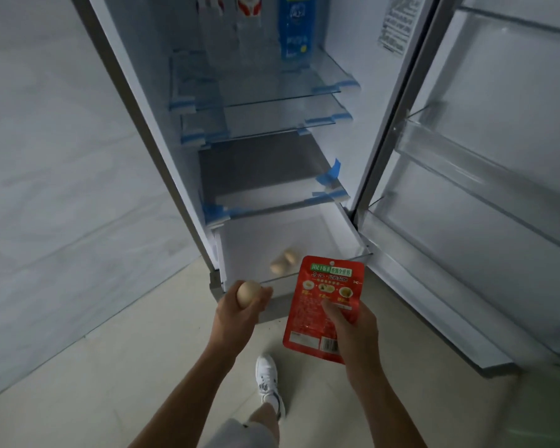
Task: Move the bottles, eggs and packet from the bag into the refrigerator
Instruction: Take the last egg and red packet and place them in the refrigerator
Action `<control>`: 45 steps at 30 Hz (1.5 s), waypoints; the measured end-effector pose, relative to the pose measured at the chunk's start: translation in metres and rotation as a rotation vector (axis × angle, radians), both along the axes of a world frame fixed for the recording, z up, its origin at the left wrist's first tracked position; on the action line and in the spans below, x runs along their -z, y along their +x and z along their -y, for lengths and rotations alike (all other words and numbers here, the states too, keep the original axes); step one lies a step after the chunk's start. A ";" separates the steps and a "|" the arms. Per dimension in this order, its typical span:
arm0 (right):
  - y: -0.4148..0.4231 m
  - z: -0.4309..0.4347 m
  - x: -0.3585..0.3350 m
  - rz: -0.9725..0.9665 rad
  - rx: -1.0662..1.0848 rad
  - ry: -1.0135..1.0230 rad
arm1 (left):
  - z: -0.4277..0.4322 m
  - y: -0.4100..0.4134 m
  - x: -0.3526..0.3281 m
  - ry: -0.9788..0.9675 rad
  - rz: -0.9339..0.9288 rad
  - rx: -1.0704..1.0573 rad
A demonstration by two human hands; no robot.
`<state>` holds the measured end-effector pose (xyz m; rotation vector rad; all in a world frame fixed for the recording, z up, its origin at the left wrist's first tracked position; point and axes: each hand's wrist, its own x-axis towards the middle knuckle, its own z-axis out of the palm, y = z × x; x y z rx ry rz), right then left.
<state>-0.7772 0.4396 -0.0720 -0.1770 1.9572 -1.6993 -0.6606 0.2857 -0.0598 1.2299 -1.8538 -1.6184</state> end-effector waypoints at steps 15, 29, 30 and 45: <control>-0.125 0.143 -0.015 0.034 0.024 -0.021 | 0.144 -0.117 0.013 0.042 0.019 0.046; -0.173 0.180 0.007 0.056 -0.081 0.027 | 0.168 -0.124 0.038 0.188 0.019 0.012; -0.176 0.180 0.009 0.062 -0.092 0.033 | 0.170 -0.124 0.042 0.167 0.057 0.016; -0.195 0.181 0.072 0.088 -0.284 0.172 | 0.174 -0.140 0.145 0.206 0.511 0.098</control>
